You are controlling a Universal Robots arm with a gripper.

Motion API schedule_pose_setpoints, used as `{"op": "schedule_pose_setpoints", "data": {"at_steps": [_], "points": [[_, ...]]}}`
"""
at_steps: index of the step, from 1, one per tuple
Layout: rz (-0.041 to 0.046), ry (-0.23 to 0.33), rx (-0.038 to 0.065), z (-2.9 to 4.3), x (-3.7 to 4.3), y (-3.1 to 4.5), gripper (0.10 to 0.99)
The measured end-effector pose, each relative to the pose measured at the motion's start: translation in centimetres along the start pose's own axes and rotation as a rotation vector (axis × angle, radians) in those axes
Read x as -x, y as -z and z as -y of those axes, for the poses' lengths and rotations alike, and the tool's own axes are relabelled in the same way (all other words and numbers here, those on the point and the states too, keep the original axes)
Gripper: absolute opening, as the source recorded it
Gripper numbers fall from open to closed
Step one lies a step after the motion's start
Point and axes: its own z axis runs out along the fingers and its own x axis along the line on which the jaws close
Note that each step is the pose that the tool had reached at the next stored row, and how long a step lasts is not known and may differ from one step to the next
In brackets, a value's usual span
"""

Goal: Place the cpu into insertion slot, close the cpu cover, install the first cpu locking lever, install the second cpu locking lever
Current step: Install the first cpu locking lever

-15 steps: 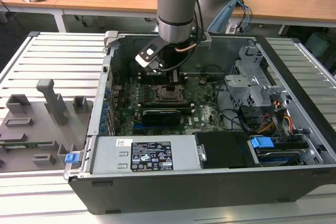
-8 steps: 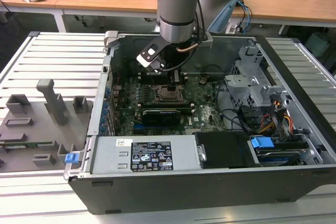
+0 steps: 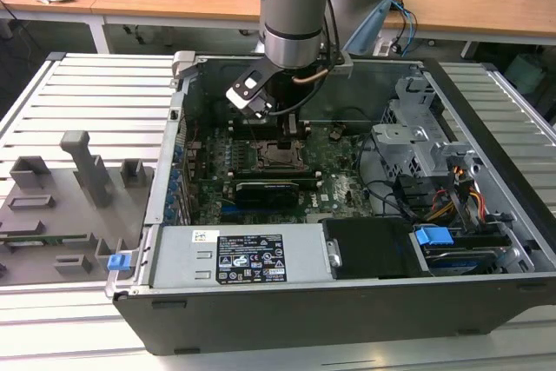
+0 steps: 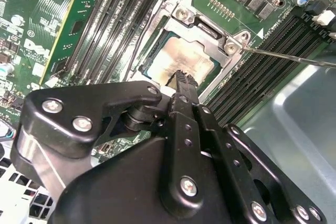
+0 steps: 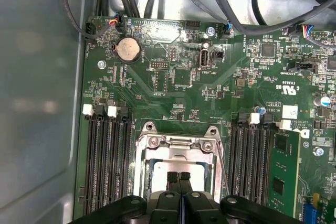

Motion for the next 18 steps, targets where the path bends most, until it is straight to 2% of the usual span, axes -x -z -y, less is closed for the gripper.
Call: {"op": "schedule_pose_setpoints", "data": {"at_steps": [18], "points": [[0.0007,0.000,0.000,-0.02,-0.02,0.65,0.110]]}}
